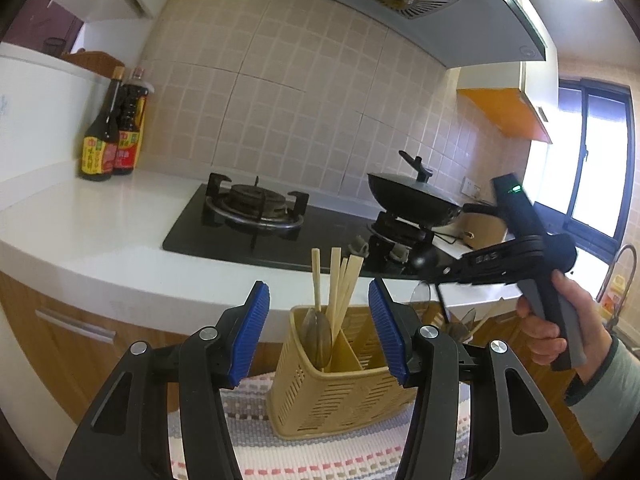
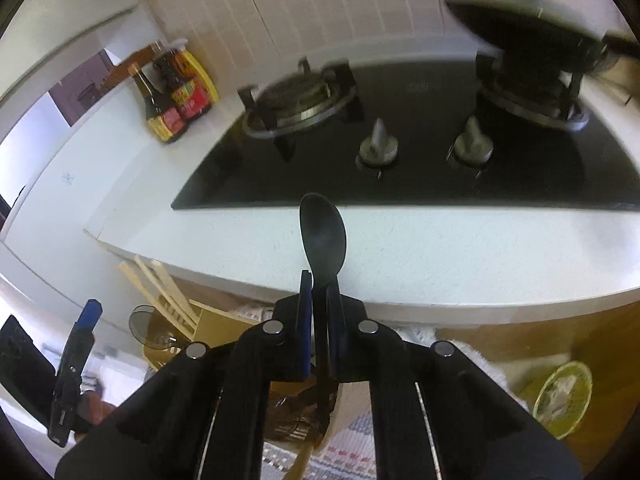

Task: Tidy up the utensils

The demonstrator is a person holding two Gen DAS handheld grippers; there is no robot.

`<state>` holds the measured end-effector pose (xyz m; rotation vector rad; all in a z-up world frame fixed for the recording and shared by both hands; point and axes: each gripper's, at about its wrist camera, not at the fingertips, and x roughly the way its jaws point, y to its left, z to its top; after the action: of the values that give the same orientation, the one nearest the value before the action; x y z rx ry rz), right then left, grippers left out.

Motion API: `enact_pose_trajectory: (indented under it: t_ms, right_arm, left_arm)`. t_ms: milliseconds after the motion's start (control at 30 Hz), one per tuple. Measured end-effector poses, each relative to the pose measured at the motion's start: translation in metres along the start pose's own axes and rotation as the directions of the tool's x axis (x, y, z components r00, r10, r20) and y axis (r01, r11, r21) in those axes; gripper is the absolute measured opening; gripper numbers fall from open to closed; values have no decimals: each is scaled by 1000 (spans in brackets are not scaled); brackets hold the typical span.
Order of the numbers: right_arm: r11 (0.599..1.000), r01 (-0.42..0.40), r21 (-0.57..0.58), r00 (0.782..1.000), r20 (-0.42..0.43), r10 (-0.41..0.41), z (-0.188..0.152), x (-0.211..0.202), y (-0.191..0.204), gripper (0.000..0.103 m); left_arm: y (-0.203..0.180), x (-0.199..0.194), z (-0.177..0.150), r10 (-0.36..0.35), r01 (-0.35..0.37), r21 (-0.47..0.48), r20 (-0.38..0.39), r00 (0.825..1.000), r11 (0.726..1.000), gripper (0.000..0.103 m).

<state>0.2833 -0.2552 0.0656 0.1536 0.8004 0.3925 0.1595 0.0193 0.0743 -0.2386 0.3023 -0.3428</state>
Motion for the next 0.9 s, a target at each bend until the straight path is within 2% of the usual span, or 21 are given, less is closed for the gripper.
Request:
enact_pose_trajectory:
  t_ms: [33,100,200,267,367,400,500,533,567,600,633,667,800,900]
  right_arm:
    - [1000,3,-12,1000,29,-3,0,-5,2,5]
    - [998,17,-58,990,143,-9,-6,-26,13,5]
    - [996,14,-92,961,278,13,-14,-47,25,5]
    - [994,39,-100,937,348,-2,-18,-55,30,5]
    - [982,131,-133,889,454,-57,-31,-58,40,5]
    - [982,129,-139,887,460,-52,-33,-56,42,6]
    - [984,111,-140,912,407,-45,-42,-48,40,8]
    - [984,112,-139,912,408,-46,-46,-51,39,10]
    - [984,120,-134,908,416,-54,-52,-56,38,20]
    - [984,120,-131,904,425,-54,-57,-60,38,40]
    - [985,124,-124,893,446,-56,-63,-68,39,52]
    - [984,132,-118,882,467,-62,-69,-77,40,60]
    - [987,126,-104,879,473,-62,-85,-102,46,59]
    - [984,137,-111,900,429,-76,-104,-114,59,59]
  left_arm:
    - [-1,-1,-1,1,-1,0,1,1000,1000,50]
    - [-3,-4,0,1,-1,2,3,1000,1000,50]
    - [-5,-7,0,2,-2,11,2,1000,1000,50]
    - [-6,-9,0,5,-5,17,1,1000,1000,50]
    - [-6,-12,0,8,-8,20,-2,1000,1000,50]
    - [-6,-13,0,10,-10,21,-2,1000,1000,50]
    - [-5,-17,-1,12,-12,18,-8,1000,1000,50]
    - [-4,-19,-1,12,-12,14,-9,1000,1000,50]
    - [-3,-21,-2,11,-11,12,-8,1000,1000,50]
    - [-4,-24,-2,10,-10,12,-7,1000,1000,50]
    - [-4,-27,-2,7,-7,12,-6,1000,1000,50]
    - [-5,-29,-2,5,-5,12,-6,1000,1000,51]
    - [-10,-45,-2,-4,4,9,-6,1000,1000,54]
    - [-14,-58,-4,-11,11,3,-11,1000,1000,59]
